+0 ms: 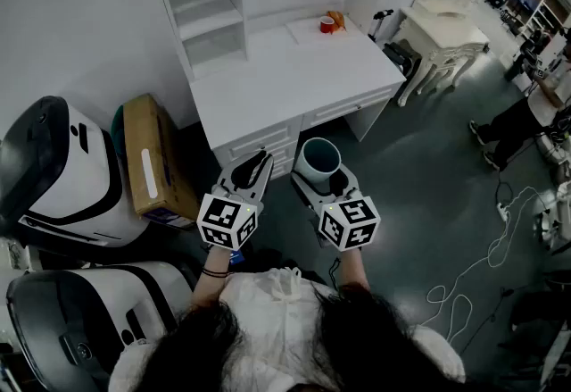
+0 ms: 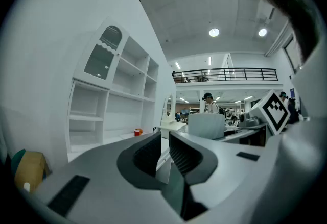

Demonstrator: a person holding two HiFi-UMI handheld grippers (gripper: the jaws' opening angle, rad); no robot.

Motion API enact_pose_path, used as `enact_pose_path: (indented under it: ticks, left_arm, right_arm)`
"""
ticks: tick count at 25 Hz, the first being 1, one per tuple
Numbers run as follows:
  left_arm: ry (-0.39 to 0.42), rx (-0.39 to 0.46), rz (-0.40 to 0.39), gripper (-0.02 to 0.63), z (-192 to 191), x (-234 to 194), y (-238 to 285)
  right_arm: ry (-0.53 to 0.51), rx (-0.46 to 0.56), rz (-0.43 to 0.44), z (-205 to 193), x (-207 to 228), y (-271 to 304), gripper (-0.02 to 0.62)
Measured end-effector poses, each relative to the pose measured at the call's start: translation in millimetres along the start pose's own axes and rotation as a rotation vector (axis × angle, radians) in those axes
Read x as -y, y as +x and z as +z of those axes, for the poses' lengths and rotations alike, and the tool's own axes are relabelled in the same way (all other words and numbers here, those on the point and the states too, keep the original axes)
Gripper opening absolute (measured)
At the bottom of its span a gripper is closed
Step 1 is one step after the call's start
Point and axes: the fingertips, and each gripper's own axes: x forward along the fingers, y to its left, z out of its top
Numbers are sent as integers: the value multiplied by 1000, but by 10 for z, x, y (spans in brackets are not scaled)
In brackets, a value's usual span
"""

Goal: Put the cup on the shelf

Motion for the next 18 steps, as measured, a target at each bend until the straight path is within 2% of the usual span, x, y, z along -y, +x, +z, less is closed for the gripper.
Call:
enact_pose_path:
  ticks: [10, 18]
  left_arm:
    - [-6, 12, 12, 57, 54, -214, -168]
    - [-4, 5, -17, 57, 48, -393, -151]
  right_arm:
    - [2, 7, 11, -13, -217, 130, 357]
    - [21, 28, -1, 20, -310, 297, 357]
